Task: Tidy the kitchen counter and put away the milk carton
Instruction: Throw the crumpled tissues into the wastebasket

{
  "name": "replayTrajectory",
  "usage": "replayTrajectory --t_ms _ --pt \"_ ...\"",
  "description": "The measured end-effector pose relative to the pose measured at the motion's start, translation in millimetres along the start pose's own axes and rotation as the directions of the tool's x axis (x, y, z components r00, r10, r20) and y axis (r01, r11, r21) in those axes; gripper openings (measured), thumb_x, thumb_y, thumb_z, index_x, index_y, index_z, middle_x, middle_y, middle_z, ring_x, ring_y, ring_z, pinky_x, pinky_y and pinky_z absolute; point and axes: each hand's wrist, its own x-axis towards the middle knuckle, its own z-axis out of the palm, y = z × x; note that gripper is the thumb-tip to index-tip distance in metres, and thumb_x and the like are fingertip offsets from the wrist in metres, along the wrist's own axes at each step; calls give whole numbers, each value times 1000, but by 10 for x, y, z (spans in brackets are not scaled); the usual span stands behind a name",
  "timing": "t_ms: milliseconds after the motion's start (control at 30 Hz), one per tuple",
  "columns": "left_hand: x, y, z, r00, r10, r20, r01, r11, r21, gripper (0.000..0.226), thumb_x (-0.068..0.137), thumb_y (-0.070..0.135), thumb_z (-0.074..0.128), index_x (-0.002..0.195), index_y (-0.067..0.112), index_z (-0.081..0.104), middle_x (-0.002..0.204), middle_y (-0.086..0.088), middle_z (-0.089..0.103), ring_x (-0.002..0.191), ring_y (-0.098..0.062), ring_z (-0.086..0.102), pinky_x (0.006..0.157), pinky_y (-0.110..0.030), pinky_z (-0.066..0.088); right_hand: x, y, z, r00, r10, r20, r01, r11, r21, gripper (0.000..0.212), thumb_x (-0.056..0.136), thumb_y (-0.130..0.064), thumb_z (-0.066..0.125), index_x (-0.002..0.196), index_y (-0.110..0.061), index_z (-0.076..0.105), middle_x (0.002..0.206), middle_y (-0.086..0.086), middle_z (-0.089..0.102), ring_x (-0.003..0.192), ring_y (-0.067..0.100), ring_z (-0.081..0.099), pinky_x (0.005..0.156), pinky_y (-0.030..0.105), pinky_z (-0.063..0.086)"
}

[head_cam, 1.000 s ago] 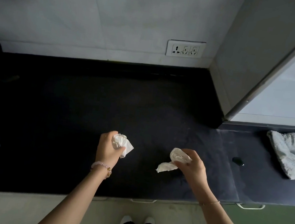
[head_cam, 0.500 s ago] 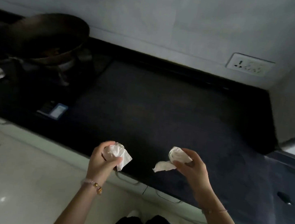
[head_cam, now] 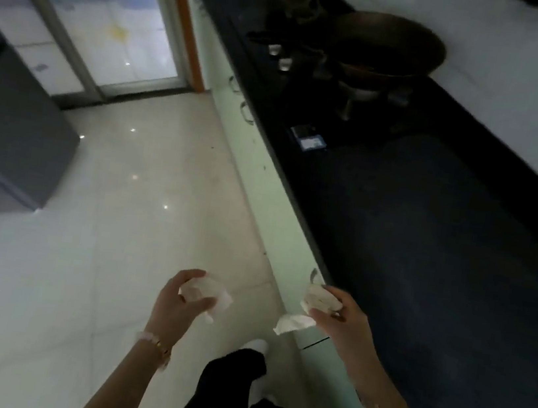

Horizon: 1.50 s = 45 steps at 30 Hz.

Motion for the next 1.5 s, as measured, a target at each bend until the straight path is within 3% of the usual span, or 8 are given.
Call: replayTrajectory --t_ms 200,367,500,733,967,1100,1300,1500 --pt "-630 -393 -440 966 -87 -242 59 991 -121 50 62 14 74 109 15 59 102 -2 65 90 -26 64 65 -21 45 -102 42 403 971 -8 241 18 999 -41 36 77 -4 68 94 -35 64 99 -3 68 92 16 65 83 34 54" --pt "-828 -519 -840 896 -136 -423 57 979 -194 52 56 24 69 107 20 59 98 5 64 89 -23 64 66 -24 47 -20 -331 872 920 -65 386 91 995 -50 34 79 -1 67 100 -27 62 101 -1 67 92 16 64 83 34 54" --pt "-823 -660 -1129 848 -204 -490 84 963 -257 51 55 25 69 106 23 59 104 -2 62 92 -25 63 69 -29 49 105 -575 1308 887 -86 453 143 985 -93 35 79 -1 66 105 -23 63 101 -1 67 90 19 64 83 40 54" --pt "-464 -985 -1725 775 -293 -559 110 935 -338 56 57 28 69 110 20 57 109 -4 62 100 -27 61 68 -26 45 470 -579 2298 851 13 525 107 974 -198 37 78 5 66 111 -11 62 97 8 67 79 19 62 72 34 51" --pt "239 -1049 -2855 724 -337 -602 130 924 -361 54 60 25 75 110 24 56 112 -3 61 97 -26 62 70 -27 45 913 -1049 3777 816 40 577 146 951 -272 37 78 3 68 111 -10 61 102 15 67 73 17 61 61 24 51" --pt "726 -991 -3738 706 -291 -645 107 945 -309 52 61 25 75 110 24 56 114 -3 60 97 -27 61 65 -23 43 1080 -1527 4787 772 5 636 189 953 -236 38 78 1 68 114 -10 61 102 13 67 77 17 62 68 27 52" --pt "1213 -1106 -4697 608 -354 -711 93 921 -378 47 69 8 75 110 21 56 114 -7 60 96 -27 62 64 -21 43 1220 -1878 6073 692 54 720 201 944 -263 37 78 -1 68 112 -14 62 101 3 67 84 15 64 74 26 53" --pt "1711 -1400 -5648 507 -461 -728 103 871 -480 56 56 31 70 110 26 55 114 -3 60 89 -23 63 64 -24 43 1508 -2059 7615 601 114 791 255 911 -325 35 78 -4 68 111 -15 63 100 7 66 83 17 62 75 31 52"
